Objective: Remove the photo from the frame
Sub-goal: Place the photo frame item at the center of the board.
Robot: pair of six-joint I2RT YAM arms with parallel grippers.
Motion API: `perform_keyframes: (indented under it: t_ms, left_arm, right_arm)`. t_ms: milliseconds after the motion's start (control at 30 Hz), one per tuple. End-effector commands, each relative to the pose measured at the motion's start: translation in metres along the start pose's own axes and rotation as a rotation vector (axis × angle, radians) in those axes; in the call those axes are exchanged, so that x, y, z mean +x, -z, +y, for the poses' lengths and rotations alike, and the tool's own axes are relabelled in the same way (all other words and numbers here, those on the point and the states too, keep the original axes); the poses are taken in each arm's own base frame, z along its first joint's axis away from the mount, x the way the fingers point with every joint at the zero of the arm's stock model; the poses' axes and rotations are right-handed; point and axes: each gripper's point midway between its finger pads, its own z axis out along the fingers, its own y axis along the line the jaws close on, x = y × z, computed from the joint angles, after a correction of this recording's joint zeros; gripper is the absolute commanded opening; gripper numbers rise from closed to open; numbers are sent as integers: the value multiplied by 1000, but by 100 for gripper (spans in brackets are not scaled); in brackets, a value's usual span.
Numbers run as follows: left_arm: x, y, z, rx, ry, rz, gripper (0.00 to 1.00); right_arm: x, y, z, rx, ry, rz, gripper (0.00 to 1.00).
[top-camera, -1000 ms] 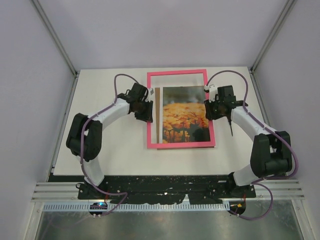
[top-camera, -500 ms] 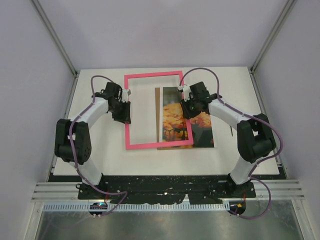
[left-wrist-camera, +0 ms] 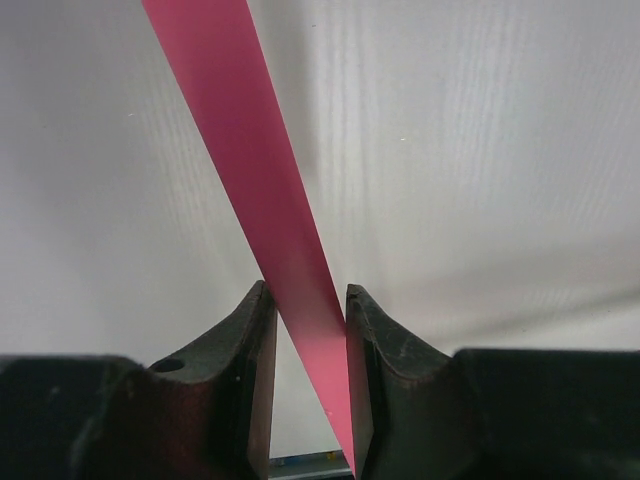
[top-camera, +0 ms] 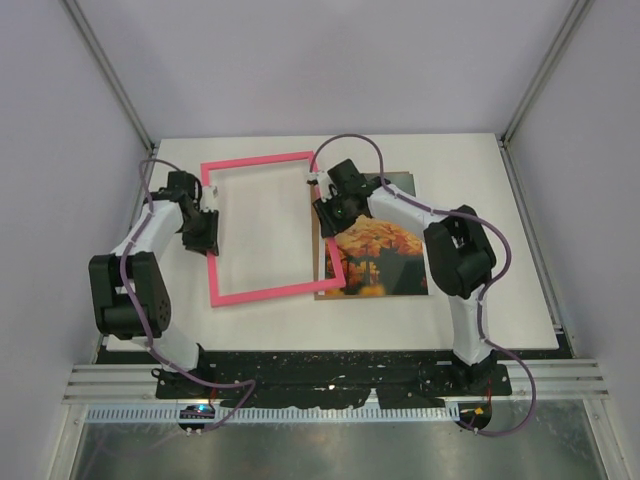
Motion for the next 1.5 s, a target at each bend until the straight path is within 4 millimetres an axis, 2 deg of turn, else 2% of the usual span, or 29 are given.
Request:
perform_keyframes:
  t_ms: [0,67,200,367,533,700,967,1133,1467]
  left_arm:
    - [-37,12,29,-80,-72,-132,0]
    - [-41,14,41,-115,-55,-136,0]
    - [-47,16,63,-184,-45,-127,0]
    - [-49,14,78,-203,-26,-109,0]
    - [-47,10,98,-269,-18,-64,0]
    - [-47,5,111,-313,-25,-28,0]
    - [-50,2,127,-382,-24,17,0]
    - [-47,-4,134,-392,-11,53,0]
    - [-34,-9,142,-400,5,97,0]
  right_arm:
    - [-21,-3,86,-255,170,-17,8]
    - [-22,-15,100,-273,183,-7,8]
    - [-27,-26,123,-308,204,2,9]
    - [-31,-35,146,-342,226,3,13]
    - [-20,-47,164,-370,246,35,24]
    - [-15,-49,174,-413,266,46,47]
    - [-17,-56,187,-491,274,52,67]
    - [-27,-55,189,-505,311,19,72]
    - [-54,-67,181,-432,358,-79,77]
